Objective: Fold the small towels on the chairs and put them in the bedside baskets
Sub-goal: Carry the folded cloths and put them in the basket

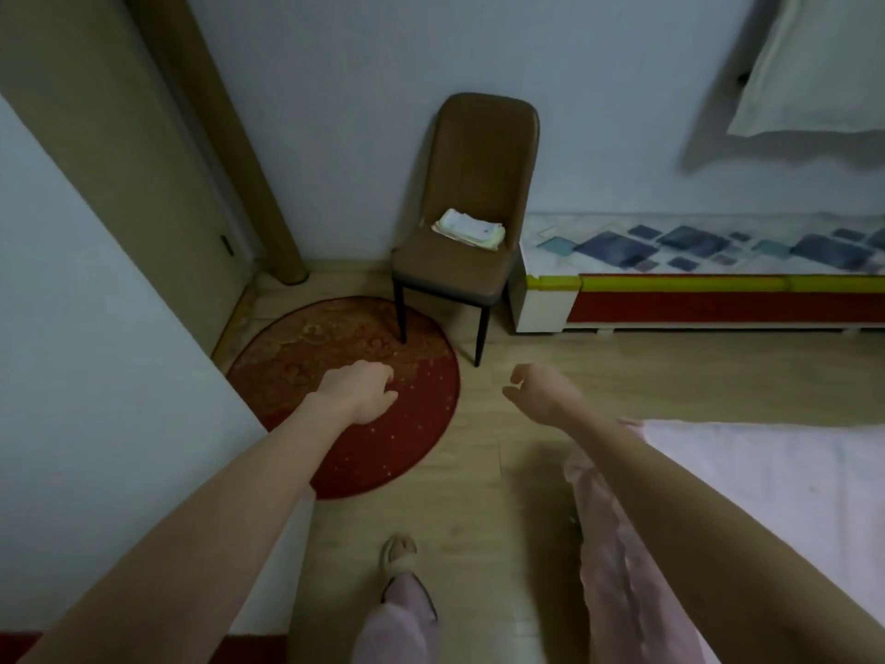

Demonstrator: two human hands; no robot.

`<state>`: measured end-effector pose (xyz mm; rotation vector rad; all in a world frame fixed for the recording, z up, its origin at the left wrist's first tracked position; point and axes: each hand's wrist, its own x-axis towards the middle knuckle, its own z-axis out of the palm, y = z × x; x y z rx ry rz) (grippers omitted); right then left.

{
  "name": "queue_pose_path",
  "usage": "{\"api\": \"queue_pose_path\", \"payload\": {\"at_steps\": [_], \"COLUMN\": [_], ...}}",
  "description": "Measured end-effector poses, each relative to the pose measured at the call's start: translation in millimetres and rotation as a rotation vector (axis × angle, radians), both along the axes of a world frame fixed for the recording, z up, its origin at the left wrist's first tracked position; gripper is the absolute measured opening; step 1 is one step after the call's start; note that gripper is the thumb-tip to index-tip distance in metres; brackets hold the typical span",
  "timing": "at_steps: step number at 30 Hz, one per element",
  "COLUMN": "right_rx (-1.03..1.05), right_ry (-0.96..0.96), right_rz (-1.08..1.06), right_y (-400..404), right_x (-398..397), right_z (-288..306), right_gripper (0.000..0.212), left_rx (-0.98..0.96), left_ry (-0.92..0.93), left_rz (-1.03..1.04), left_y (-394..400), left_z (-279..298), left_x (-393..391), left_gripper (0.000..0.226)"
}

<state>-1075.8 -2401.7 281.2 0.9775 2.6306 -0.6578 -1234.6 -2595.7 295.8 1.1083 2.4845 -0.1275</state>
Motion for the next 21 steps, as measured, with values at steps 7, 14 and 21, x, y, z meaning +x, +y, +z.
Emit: {"api": "queue_pose_path", "payload": {"at_steps": [7,14,21], "right_rx": [-0.045,-0.156,-0.284], "right_ry": [0.032,0.042,0.121], "right_rz": [-0.16,-0.272,-0.387], "right_y": [118,225,373], "right_x": [-148,-260,-374], "right_z": [-13,-49,-88], "right_gripper": [0.035,0.03,0.03], "left_rx": [-0.038,-0.028,0.022], "left_ry": [0.049,-0.003,-0.144], "left_rz": [-0.098,-0.145,0.039], "left_y": [124,259,397], "left_z": [-6,-28,-78], "left_x": [-164,-287,-401], "left_gripper": [0.036,0.031,0.036]}}
